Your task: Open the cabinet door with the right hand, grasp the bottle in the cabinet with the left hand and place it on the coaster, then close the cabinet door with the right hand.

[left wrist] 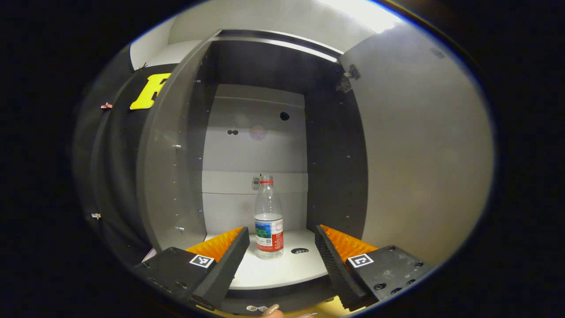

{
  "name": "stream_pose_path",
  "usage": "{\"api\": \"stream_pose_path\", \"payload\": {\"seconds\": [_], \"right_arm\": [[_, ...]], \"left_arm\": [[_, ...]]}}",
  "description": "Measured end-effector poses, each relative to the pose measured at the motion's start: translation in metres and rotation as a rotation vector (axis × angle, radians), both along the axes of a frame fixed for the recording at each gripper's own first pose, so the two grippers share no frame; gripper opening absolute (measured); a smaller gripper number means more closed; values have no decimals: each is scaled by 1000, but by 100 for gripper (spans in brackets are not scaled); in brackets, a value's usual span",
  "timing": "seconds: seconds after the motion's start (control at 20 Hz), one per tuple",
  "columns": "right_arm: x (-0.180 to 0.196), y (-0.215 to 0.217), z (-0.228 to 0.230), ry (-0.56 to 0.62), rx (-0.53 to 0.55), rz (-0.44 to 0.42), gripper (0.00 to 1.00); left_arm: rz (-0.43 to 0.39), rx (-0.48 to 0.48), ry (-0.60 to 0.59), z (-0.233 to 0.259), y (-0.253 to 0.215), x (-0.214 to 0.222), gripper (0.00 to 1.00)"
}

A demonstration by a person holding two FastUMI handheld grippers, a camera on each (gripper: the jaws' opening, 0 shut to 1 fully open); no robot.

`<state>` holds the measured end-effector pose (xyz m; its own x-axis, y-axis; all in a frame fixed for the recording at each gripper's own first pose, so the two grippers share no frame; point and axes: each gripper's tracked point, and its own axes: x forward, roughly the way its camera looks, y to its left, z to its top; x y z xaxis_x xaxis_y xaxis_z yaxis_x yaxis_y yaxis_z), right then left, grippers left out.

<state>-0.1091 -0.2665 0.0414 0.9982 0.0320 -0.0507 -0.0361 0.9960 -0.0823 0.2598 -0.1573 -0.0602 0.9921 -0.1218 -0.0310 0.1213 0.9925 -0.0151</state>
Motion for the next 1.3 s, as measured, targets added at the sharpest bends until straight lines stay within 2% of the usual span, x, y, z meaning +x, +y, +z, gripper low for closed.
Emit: {"api": "stream_pose_path", "payload": {"seconds": [0.1,0.15,0.35,0.55,0.65,0.8,0.95,1.1,1.15,1.25,1.3], "right_arm": [[2,0,-1,12,8,34,8],[1,-2,-2,16,25,45,9],[2,3,-1,36,90,86,9],[-17,-3,-16,96,24,9,8],[-24,-3,-14,107,54,-3,8],[-32,-9,-5,90,137,-19,7],[-35,-52,-6,74,116,-157,5],[-35,-77,-11,74,84,-240,6],[-35,-83,-11,71,75,-262,6],[-30,-102,-7,46,46,-325,5],[-30,-109,-3,29,29,-349,17]], "left_arm": [[37,1,-10,1,3,26,92],[49,6,-17,0,3,34,95],[63,37,-2,-11,5,78,94],[90,15,31,-31,15,108,94],[82,-11,69,-43,12,119,94],[79,8,92,-54,14,132,95],[71,-2,72,-53,9,141,93],[88,-12,46,-47,10,150,94],[88,-1,48,-47,10,151,86],[68,11,55,-46,5,145,79],[56,12,53,-43,3,140,79]]}}
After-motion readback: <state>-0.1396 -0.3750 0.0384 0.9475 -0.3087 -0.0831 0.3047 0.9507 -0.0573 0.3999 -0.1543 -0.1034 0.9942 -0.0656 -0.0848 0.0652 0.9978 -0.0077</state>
